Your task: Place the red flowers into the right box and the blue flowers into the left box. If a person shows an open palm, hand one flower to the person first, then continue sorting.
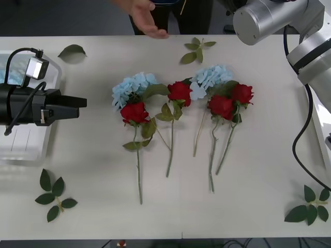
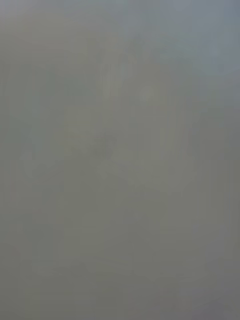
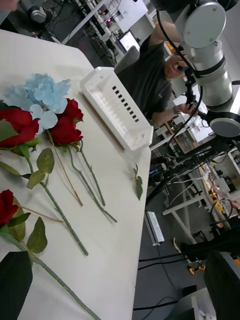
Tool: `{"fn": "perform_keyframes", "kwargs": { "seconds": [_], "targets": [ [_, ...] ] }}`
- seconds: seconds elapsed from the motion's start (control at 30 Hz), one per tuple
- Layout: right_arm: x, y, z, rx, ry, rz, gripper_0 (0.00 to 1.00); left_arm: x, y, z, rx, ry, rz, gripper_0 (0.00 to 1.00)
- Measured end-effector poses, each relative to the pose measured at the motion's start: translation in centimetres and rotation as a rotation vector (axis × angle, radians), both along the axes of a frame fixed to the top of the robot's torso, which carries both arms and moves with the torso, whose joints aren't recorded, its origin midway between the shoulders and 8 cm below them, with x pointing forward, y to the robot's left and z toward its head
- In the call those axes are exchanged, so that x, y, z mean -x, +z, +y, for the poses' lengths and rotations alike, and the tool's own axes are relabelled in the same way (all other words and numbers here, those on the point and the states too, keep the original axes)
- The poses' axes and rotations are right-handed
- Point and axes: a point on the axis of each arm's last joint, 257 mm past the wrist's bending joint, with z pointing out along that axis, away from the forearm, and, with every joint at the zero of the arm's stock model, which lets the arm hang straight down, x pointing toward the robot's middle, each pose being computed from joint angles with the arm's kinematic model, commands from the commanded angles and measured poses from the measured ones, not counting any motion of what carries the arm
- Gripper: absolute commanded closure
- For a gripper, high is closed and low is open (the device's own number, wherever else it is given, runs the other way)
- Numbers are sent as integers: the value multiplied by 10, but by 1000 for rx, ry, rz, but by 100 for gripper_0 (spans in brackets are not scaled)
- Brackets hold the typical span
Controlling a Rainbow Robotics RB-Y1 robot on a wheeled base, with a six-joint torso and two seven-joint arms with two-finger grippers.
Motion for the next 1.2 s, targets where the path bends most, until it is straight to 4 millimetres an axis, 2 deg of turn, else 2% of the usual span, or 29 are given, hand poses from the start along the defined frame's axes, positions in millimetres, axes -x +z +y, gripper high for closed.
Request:
{"fn": "perform_keyframes", "kwargs": {
  "seconds": [0.93,0.97,1.0,1.03,1.07,1.1,1.13,1.2],
  "targets": [
    [0,0,0,0,0,0,100,0,0,0,0,0,0,0],
    [0,0,0,0,0,0,89,0,0,0,0,0,0,0],
    [0,0,0,0,0,0,73,0,0,0,0,0,0,0],
    [0,0,0,0,0,0,50,0,0,0,0,0,0,0],
    [0,0,0,0,0,0,33,0,0,0,0,0,0,0],
    [0,0,0,0,0,0,20,0,0,0,0,0,0,0],
    [0,0,0,0,0,0,10,0,0,0,0,0,0,0],
    [0,0,0,0,0,0,3,0,0,0,0,0,0,0]
  ]
}}
